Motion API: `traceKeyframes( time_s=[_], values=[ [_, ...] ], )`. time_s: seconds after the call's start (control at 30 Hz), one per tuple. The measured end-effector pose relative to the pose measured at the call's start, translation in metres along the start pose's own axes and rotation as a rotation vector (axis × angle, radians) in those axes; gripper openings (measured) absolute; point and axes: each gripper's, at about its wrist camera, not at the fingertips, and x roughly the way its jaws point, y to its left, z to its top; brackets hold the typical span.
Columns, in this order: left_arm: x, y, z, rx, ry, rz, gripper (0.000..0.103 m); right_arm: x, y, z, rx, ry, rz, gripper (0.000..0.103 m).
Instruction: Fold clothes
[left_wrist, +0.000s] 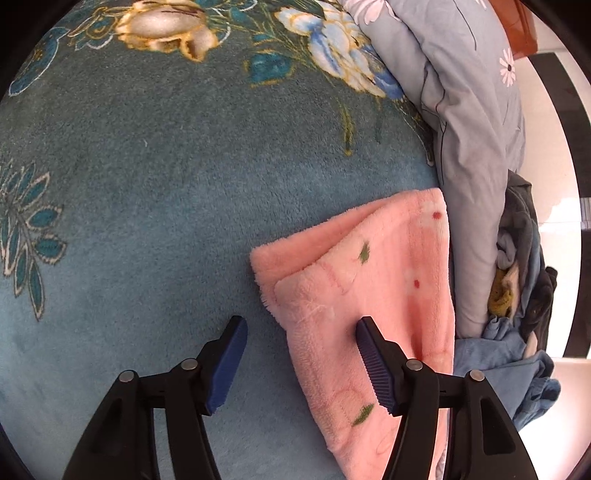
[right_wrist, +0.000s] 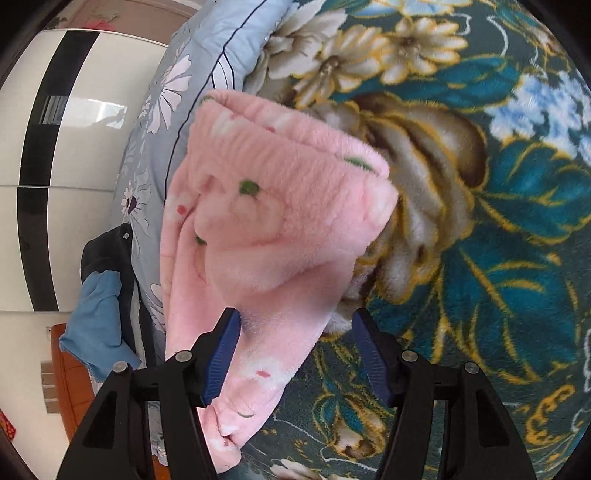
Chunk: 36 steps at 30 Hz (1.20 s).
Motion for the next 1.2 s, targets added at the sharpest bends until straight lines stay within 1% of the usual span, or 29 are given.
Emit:
traceKeyframes(
  time_s=[0.13, 0.23, 0.27, 0.3, 0.33, 0.37, 0.4, 0.43, 0.47, 0.5, 0.6, 0.67, 0.77, 0.83, 0.9, 0.93, 1.0, 1.07, 1.13, 1.2],
  values=[
    [0.002, -0.006, 0.001, -0.012, -0.012, -0.062, 0.064, 0.017, 0.011, 0.004, -0.014, -0.023, 0.012, 0.064],
    [0.008, -0.015, 0.001, 0.018, -0.001, -0.074, 0.064, 0.02, 0.016, 0.01, -0.004, -0.049, 0.015, 0.066],
    [0.01, -0.018, 0.001, 0.027, -0.002, -0.075, 0.062, 0.019, 0.018, 0.012, 0.003, -0.058, 0.022, 0.066],
    [0.012, -0.019, 0.001, 0.032, -0.004, -0.071, 0.059, 0.019, 0.019, 0.013, 0.008, -0.066, 0.037, 0.062],
    [0.013, -0.019, 0.001, 0.032, -0.006, -0.063, 0.05, 0.019, 0.02, 0.015, 0.017, -0.066, 0.037, 0.058],
    [0.014, -0.019, 0.002, 0.027, -0.008, -0.058, 0.038, 0.02, 0.02, 0.015, 0.029, -0.065, 0.028, 0.048],
    [0.014, -0.017, 0.002, 0.017, -0.011, -0.06, 0.034, 0.021, 0.02, 0.016, 0.042, -0.063, 0.019, 0.036],
    [0.013, -0.016, 0.003, 0.008, -0.015, -0.069, 0.023, 0.021, 0.02, 0.016, 0.052, -0.066, 0.02, 0.032],
    [0.011, -0.017, 0.003, 0.01, -0.022, -0.074, 0.016, 0.02, 0.021, 0.016, 0.059, -0.069, 0.021, 0.027],
    [0.008, -0.018, 0.004, 0.018, -0.03, -0.074, 0.015, 0.019, 0.023, 0.015, 0.058, -0.067, 0.012, 0.022],
    [-0.003, -0.031, 0.004, 0.064, -0.058, -0.07, 0.012, 0.015, 0.036, 0.015, 0.034, -0.062, -0.009, 0.017],
    [-0.013, -0.039, 0.003, 0.086, -0.079, -0.085, 0.012, 0.009, 0.047, 0.016, 0.01, -0.059, -0.005, 0.016],
    [-0.034, -0.05, 0.002, 0.114, -0.111, -0.125, 0.011, -0.013, 0.068, 0.017, -0.056, -0.079, 0.021, 0.014],
    [-0.048, -0.053, 0.001, 0.136, -0.131, -0.16, 0.011, -0.03, 0.078, 0.016, -0.097, -0.084, 0.061, 0.014],
    [-0.064, -0.05, -0.004, 0.171, -0.158, -0.179, 0.011, -0.05, 0.08, 0.014, -0.152, -0.087, 0.077, 0.014],
    [-0.069, -0.044, -0.006, 0.179, -0.167, -0.176, 0.011, -0.06, 0.078, 0.012, -0.179, -0.088, 0.081, 0.014],
    [-0.074, -0.025, -0.007, 0.166, -0.167, -0.147, 0.011, -0.06, 0.057, 0.006, -0.177, -0.059, 0.038, 0.014],
    [-0.07, 0.002, -0.004, 0.12, -0.133, -0.101, 0.011, -0.059, 0.035, 0.0, -0.173, -0.029, -0.007, 0.014],
    [-0.058, 0.027, -0.007, 0.078, -0.104, -0.059, 0.011, -0.05, 0.004, -0.007, -0.12, -0.004, -0.053, 0.014],
    [-0.051, 0.05, -0.013, 0.042, -0.088, -0.039, 0.011, -0.042, -0.016, -0.013, -0.068, 0.01, -0.069, 0.014]
  ],
)
